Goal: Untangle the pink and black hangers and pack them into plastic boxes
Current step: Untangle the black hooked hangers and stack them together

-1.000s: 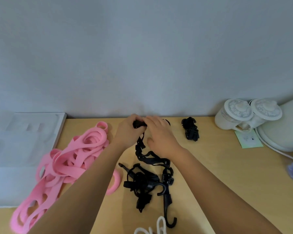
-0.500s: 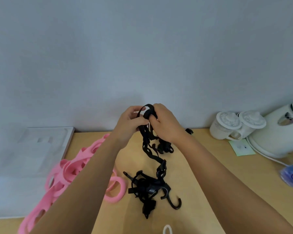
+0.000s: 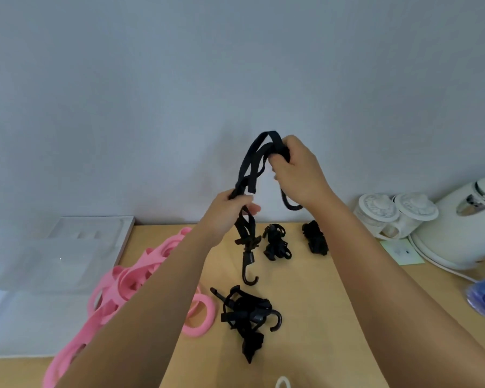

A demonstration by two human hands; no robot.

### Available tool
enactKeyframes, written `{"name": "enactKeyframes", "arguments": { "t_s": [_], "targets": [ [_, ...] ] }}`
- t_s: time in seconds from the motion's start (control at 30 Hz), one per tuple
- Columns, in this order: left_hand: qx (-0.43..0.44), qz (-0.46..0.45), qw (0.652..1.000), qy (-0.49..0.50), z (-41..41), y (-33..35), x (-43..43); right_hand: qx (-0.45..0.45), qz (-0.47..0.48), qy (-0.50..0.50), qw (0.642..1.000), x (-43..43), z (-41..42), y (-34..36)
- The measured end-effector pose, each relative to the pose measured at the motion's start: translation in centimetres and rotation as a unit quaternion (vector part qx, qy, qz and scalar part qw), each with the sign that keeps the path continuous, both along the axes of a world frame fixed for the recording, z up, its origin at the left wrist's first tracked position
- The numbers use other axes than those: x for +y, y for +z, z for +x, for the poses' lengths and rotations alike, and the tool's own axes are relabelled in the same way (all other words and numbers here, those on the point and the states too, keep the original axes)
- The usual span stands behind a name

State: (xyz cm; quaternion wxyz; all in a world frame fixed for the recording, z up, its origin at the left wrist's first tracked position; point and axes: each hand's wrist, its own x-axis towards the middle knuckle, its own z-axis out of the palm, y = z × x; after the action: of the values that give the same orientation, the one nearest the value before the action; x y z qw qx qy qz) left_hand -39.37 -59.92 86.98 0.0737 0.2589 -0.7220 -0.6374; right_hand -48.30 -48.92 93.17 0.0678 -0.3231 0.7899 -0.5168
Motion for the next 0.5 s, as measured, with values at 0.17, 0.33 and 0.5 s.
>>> {"name": "enactKeyframes", "arguments": {
  "t_s": [0.17, 0.33, 0.5],
  "targets": [
    [0.081, 0.068, 0.993, 0.046, -0.2, 2.5, -0.7, -0.035, 0.065, -0.029, 0.997, 1.8, -0.8, -2.9],
    [0.154, 0.147, 0.976, 0.044, -1.6, 6.8, -0.3, -0.209, 0.011, 0.033, 0.977, 2.6, 0.6, -5.6],
    [0.161, 0.196, 0.967, 0.023, -3.0, 9.0, 0.7, -0.328, -0.049, 0.071, 0.941, 2.3, 1.5, -6.9]
  ]
}}
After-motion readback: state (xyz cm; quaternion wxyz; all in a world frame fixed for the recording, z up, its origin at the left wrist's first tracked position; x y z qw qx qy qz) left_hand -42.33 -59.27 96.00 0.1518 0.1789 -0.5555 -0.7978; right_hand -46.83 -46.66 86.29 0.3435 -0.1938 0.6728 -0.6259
